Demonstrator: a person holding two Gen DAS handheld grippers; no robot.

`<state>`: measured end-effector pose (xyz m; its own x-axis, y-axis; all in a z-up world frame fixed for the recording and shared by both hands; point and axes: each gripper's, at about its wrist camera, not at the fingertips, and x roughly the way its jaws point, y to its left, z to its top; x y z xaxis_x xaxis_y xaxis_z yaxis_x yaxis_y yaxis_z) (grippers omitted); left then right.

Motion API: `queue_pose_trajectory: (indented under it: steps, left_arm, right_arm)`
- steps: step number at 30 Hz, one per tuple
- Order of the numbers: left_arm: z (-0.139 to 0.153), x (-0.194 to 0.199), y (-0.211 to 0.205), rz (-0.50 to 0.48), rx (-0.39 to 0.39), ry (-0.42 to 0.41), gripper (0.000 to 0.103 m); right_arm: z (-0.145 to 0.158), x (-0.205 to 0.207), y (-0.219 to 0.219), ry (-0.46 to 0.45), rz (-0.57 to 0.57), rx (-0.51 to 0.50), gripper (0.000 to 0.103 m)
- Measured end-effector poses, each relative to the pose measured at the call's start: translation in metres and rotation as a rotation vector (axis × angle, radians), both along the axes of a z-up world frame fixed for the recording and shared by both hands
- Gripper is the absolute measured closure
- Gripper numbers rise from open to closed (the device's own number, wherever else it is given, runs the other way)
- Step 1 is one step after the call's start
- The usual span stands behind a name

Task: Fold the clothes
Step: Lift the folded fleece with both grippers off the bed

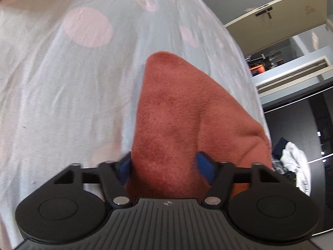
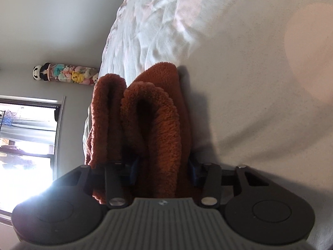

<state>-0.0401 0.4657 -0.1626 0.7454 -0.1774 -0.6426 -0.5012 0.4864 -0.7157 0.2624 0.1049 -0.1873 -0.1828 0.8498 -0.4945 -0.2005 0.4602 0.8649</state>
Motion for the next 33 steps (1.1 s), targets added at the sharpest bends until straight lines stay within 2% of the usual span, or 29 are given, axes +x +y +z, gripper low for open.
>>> queue_pose_trajectory:
  steps: [3,6,12,18,25,29,33]
  left_arm:
    - [0.009,0.000,-0.004,-0.015,0.054,-0.012,0.070]
    - [0.020,-0.003,-0.005,-0.014,0.086,-0.022,0.078]
    - [0.047,-0.015,-0.009,0.012,0.123,-0.086,0.081]
    - [0.094,-0.054,0.000,0.089,0.186,-0.171,0.081]
    - [0.149,-0.117,0.021,0.197,0.271,-0.233,0.081]
    - [0.171,-0.163,0.036,0.271,0.319,-0.248,0.081]
    - [0.184,-0.217,0.050,0.388,0.346,-0.265,0.081]
  right_arm:
    - [0.012,-0.006,-0.002,-0.032,-0.010,-0.011,0.064]
    - [0.029,-0.011,-0.003,-0.069,-0.016,-0.020,0.067]
    - [0.074,-0.024,0.001,-0.144,-0.019,0.016,0.068]
    - [0.129,-0.039,0.020,-0.223,0.018,0.069,0.069]
    - [0.185,-0.084,0.083,-0.291,0.116,0.133,0.069]
    - [0.212,-0.120,0.128,-0.320,0.188,0.161,0.069]
    - [0.239,-0.159,0.188,-0.368,0.287,0.173,0.069]
